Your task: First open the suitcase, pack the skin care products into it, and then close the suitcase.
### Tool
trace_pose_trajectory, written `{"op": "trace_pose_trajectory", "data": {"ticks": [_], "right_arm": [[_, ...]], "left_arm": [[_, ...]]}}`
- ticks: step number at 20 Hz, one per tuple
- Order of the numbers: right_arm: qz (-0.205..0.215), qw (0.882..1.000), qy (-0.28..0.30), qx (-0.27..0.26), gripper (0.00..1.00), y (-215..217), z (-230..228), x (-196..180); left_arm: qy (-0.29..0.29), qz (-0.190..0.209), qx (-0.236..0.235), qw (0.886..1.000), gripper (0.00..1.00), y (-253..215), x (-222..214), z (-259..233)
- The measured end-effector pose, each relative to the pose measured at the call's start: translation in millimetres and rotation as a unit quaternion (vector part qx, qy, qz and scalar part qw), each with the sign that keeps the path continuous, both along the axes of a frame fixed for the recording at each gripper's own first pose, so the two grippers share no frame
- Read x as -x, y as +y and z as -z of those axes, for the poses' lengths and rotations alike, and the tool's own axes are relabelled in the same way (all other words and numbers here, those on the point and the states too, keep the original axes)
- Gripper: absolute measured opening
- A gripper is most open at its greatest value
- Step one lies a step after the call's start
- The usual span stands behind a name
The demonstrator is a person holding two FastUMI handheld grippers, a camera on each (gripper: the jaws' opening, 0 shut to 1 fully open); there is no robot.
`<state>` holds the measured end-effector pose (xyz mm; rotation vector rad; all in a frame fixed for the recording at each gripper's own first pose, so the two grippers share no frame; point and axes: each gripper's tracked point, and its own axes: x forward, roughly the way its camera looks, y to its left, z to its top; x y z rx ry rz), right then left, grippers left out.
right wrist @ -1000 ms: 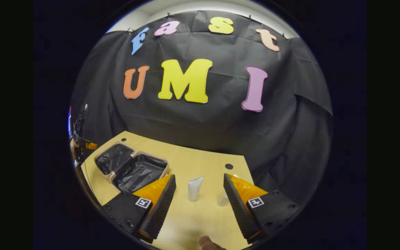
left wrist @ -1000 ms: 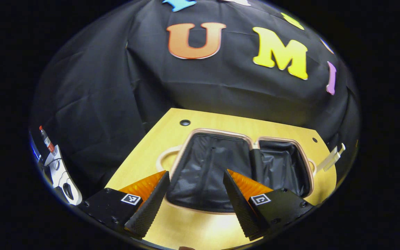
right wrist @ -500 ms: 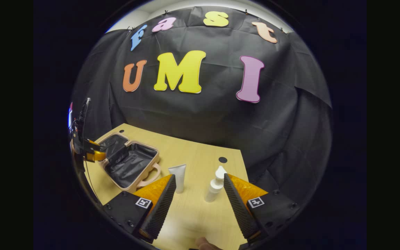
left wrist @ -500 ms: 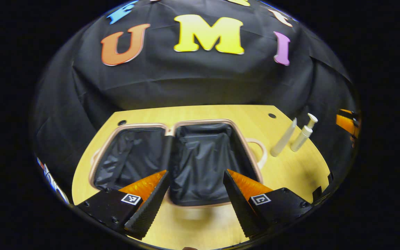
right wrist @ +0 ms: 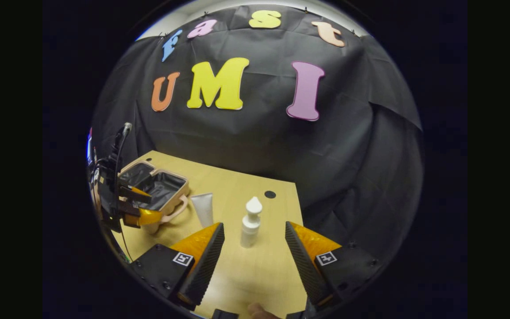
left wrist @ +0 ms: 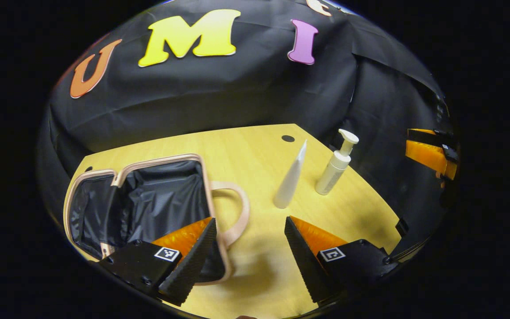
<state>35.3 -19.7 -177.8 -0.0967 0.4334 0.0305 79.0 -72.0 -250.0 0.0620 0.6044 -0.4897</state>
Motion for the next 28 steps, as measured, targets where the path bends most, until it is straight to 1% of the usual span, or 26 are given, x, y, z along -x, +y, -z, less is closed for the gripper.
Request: {"op": "trace_pose_trajectory", "data": {"ticks": [4,8,11,13,14,15,16,17,18,20,22,24,25,28], "right_arm": [[0.005,1.000,0.014,0.011,0.82,-30,14,4],[0.013,0.999,0.033,0.020,0.82,-56,29,13],[0.023,0.998,0.049,0.019,0.82,-69,40,11],[0.028,0.998,0.055,0.013,0.82,-75,46,10],[0.029,0.998,0.057,0.011,0.82,-75,48,9],[0.028,0.998,0.058,0.011,0.82,-74,49,4],[0.022,0.998,0.057,0.011,0.82,-68,50,0],[0.017,0.998,0.055,0.014,0.82,-63,49,-3],[0.012,0.998,0.055,0.018,0.82,-62,51,-3],[0.002,0.998,0.058,0.016,0.82,-55,54,-2],[-0.005,0.998,0.059,0.018,0.82,-48,58,-6],[-0.009,0.998,0.060,0.016,0.82,-41,64,-15],[-0.009,0.998,0.061,0.012,0.81,-37,66,-23],[-0.015,0.998,0.057,0.006,0.82,-21,72,-48]], "left_arm": [[-0.007,0.030,-0.010,0.999,0.99,-47,-22,12],[-0.014,0.041,-0.020,0.999,0.98,-80,-49,23],[-0.011,0.041,-0.026,0.999,0.96,-94,-69,36],[-0.015,0.048,-0.032,0.998,0.91,-102,-78,43],[-0.015,0.051,-0.035,0.998,0.85,-105,-80,47],[-0.013,0.054,-0.036,0.998,0.82,-108,-82,51],[-0.003,0.058,-0.032,0.998,0.75,-112,-82,57],[0.009,0.057,-0.027,0.998,0.71,-116,-82,61],[0.017,0.055,-0.025,0.998,0.55,-116,-81,66],[0.022,0.048,-0.008,0.999,0.49,-117,-83,68],[0.019,0.030,0.001,0.999,0.45,-115,-85,67],[0.022,0.033,0.000,0.999,0.41,-116,-82,65],[0.029,0.033,-0.005,0.999,0.33,-115,-79,66],[0.036,0.028,0.004,0.999,0.32,-118,-60,54]]}}
